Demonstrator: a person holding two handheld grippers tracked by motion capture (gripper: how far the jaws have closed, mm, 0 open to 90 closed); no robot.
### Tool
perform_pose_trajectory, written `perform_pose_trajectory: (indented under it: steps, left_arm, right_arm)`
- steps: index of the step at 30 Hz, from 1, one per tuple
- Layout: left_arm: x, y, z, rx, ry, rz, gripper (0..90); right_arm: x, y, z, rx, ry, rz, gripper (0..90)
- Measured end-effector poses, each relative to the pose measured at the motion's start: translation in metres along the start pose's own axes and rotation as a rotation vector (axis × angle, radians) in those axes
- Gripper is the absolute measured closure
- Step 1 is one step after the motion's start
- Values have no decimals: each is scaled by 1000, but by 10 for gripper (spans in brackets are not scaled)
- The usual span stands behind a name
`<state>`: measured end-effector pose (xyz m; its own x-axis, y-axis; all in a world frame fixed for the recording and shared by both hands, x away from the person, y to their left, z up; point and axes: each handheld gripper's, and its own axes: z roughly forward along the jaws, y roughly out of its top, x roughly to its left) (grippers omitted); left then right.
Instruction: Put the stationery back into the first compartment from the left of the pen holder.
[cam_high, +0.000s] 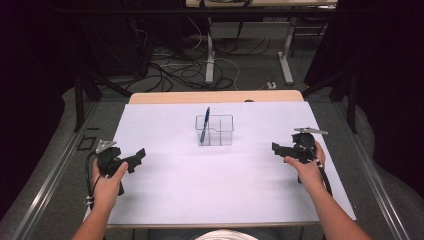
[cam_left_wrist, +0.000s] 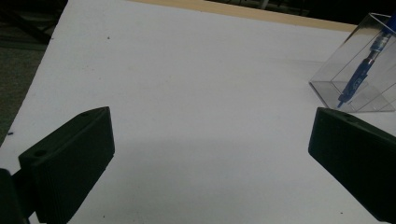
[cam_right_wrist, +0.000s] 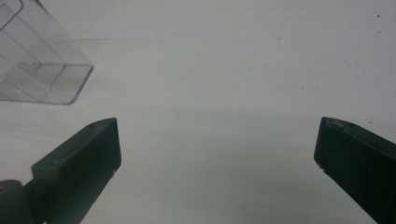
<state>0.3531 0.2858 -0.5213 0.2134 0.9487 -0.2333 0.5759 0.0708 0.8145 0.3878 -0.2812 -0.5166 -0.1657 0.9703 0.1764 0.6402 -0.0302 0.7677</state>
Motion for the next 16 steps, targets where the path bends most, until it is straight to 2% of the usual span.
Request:
perform_pose_trajectory:
  steps: [6,16]
  left_arm:
    - [4,-3,2,8,14,-8,1]
    - [6,-5,4,26,30,9,2]
  right_arm:
    - [-9,-2,2,11,-15,35,3]
    - [-15,-4,5,20,-25,47,3]
